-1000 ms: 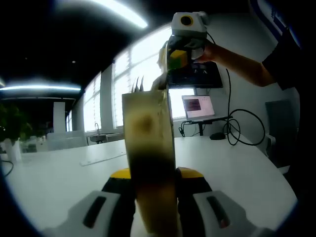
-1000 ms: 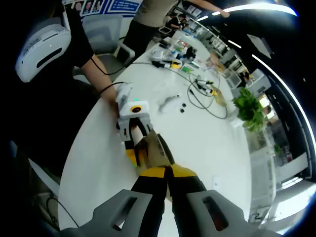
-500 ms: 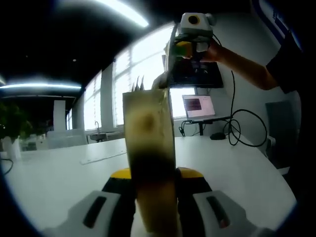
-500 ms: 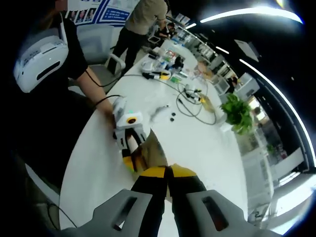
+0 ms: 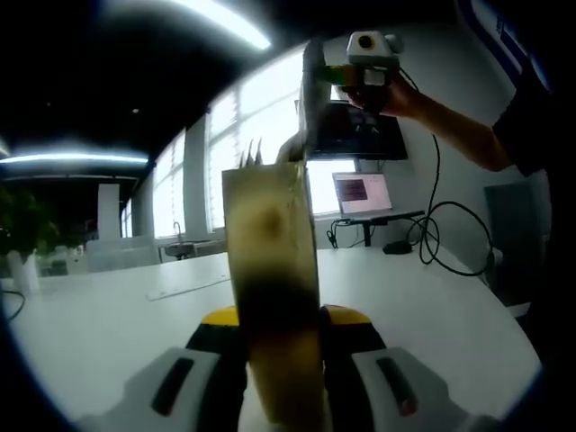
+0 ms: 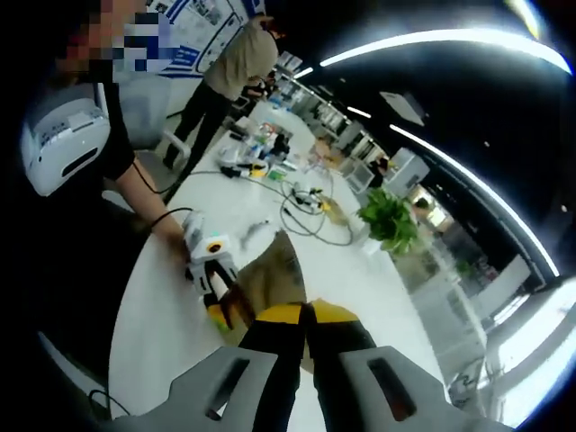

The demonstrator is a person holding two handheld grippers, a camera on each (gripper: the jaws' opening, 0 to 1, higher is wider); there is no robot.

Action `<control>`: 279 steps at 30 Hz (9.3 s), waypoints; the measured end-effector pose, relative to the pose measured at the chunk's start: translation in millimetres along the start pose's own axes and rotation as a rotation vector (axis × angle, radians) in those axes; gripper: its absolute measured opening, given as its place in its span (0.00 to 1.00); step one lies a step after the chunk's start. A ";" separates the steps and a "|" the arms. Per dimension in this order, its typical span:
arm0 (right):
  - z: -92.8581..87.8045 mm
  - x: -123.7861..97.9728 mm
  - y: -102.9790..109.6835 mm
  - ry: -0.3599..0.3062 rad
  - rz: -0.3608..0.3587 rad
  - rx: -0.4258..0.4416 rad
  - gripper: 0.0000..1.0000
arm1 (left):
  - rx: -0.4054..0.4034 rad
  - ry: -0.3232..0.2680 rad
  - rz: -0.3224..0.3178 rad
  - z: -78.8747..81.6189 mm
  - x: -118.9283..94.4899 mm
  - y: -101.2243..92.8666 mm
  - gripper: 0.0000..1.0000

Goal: Extract single mask from mask box in order stack masks on table

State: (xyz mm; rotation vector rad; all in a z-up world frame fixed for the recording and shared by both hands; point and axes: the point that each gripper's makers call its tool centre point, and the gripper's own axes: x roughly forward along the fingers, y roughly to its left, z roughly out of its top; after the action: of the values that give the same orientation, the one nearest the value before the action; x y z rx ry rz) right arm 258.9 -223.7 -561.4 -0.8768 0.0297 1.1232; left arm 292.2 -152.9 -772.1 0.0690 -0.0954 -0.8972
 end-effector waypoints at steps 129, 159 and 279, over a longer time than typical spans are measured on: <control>-234.5 17.8 100.2 0.404 -0.349 -0.082 0.00 | -0.006 0.015 -0.003 -3.9 0.3 -0.3 0.33; -254.2 33.6 146.6 0.413 -0.233 -0.014 0.14 | -0.006 0.015 -0.003 -3.8 0.3 0.0 0.34; -100.1 -11.8 64.7 -0.168 -0.316 0.430 0.28 | 0.011 0.021 -0.002 -2.5 -1.6 -2.0 0.33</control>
State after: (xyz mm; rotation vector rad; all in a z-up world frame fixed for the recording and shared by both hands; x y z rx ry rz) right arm 241.6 -285.7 -662.4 -0.3844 -0.0061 0.8456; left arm 290.0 -152.9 -774.9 0.0889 -0.0812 -0.8979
